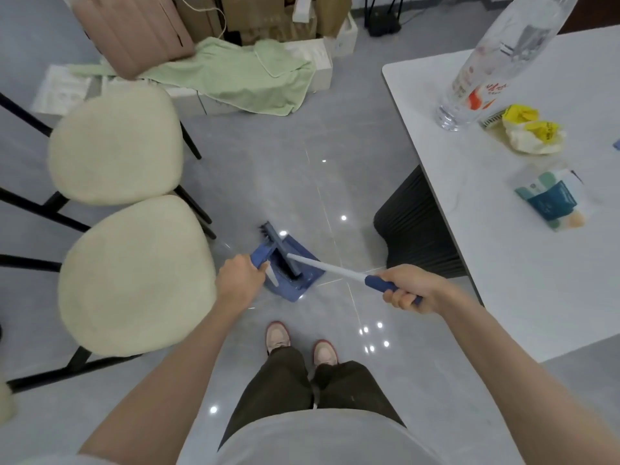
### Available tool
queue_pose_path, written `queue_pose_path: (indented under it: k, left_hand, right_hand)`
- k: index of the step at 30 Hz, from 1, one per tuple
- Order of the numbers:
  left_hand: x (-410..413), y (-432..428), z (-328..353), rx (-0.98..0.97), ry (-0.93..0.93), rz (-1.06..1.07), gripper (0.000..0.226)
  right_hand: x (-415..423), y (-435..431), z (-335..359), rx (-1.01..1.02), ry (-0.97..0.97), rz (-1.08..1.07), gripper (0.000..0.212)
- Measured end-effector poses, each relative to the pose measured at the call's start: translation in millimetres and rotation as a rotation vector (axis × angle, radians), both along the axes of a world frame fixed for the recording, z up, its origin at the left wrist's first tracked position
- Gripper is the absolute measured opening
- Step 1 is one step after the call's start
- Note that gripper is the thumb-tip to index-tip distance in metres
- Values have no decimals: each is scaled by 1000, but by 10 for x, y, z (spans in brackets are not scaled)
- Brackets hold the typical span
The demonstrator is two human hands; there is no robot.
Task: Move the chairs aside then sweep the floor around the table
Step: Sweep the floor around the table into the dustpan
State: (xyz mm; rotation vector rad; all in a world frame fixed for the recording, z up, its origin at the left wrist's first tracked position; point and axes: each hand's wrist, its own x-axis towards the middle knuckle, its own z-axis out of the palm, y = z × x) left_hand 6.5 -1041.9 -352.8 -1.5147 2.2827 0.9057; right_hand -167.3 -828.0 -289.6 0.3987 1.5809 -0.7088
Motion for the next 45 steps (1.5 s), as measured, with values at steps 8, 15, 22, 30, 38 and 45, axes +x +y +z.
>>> queue_pose_path:
  k: [8,15,22,30,38,45]
  left_hand:
    - [195,-362,-26,8,27,27,36]
    - [60,-602,-71,-2,33,-28,33]
    - [-53,-820,-188,2,-12,-54,36]
    - [-210,-870,-223,11,0,-105,35]
    - [-430,-823,-161,15,-10,-151,35]
    - [-467,-939,-68,-32,10,-194,37]
  right_hand:
    - [76,-360,-63,-42,322,205,10]
    - [-85,-670,-573,111,625,469,26]
    - [-221,-513,-925,264,553,262,23]
    - [37,-736,-832,172,240,61,39]
    - [-215,-921,-27,56,57,90,41]
    - [-362,-801,280,-15,108,-2,14]
